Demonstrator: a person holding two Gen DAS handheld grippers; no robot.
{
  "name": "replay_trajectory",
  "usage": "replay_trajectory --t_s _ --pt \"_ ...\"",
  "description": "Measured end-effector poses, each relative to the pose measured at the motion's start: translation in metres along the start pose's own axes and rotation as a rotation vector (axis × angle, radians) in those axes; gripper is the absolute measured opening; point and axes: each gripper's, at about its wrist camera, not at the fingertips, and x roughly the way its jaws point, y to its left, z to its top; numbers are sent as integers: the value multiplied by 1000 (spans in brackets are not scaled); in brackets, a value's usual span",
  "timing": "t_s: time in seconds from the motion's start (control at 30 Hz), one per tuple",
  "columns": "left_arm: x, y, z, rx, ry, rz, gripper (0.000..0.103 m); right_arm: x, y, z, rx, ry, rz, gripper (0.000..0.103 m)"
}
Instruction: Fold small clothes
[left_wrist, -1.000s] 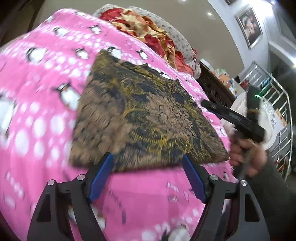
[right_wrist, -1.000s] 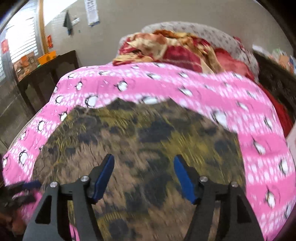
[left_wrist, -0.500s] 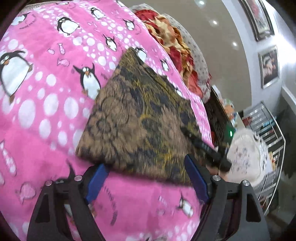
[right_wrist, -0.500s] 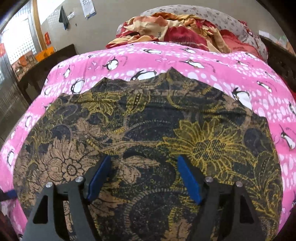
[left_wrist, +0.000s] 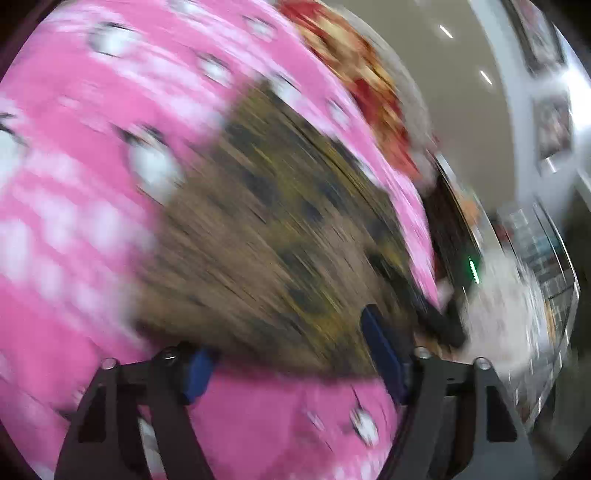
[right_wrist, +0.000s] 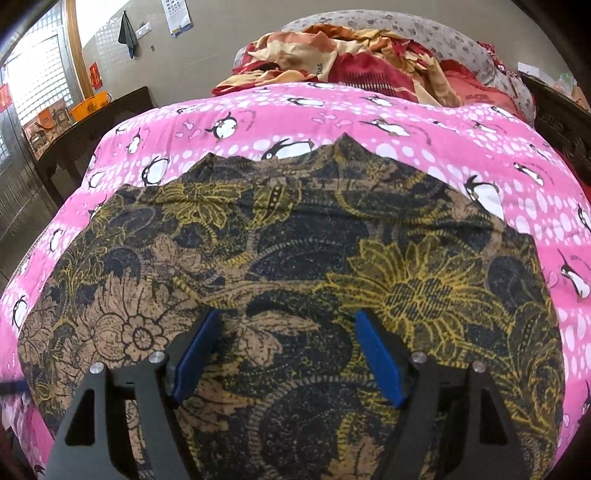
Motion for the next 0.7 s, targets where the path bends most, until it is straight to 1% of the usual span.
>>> replay_trajectory --t_s 0.03,0.07,0.1,0.17,0.2,0.23,0.27,0.33,0.37,0.4,0.43,0.47,0.5,0.53,0.57,0.6,0.63,0.67,0.7 --pt "-6 10 7 -52 -41 9 51 0 0 0 0 0 0 80" --pt "-9 19 12 -104 -59 -18 51 -1 0 0 0 0 0 80" --pt "-8 21 11 -123 -47 -37 51 -1 0 0 1 0 1 80" --pt "-3 13 3 -75 -1 -65 52 0 0 0 2 0 2 80" --pt "2 7 -2 -49 42 -115 52 -1 0 0 2 0 2 80" --pt "4 4 -2 -39 60 -141 52 -1 0 0 0 0 0 80" --pt "4 3 -1 -36 62 -161 52 0 0 0 0 0 0 80" --pt "-2 9 10 -57 8 -133 52 -1 0 0 1 0 0 80" --pt "-4 15 17 -79 -23 -103 52 0 0 0 0 0 0 80" --pt "-2 19 19 -105 -28 -89 48 -1 0 0 0 1 0 80" --pt "-2 21 18 -118 -23 -84 46 -1 0 0 1 0 0 80" --pt "-2 18 17 -98 -21 -71 46 0 0 0 0 1 0 80" --pt "-2 13 14 -74 -16 -55 43 0 0 0 0 1 -1 80" --pt "-4 13 13 -68 -20 -44 40 0 0 0 -2 2 -3 80" --pt "-5 12 11 -72 -36 -9 27 0 0 0 -4 4 -5 80" --pt "-7 16 11 -83 -47 23 10 0 0 0 -5 5 -6 80" --pt "-4 15 7 -91 -54 42 4 0 0 0 -5 6 -6 80" --pt "-5 20 6 -98 -65 57 0 0 1 0 -6 7 -9 80" --pt "-4 22 6 -93 -69 59 0 0 1 0 -9 8 -12 81"
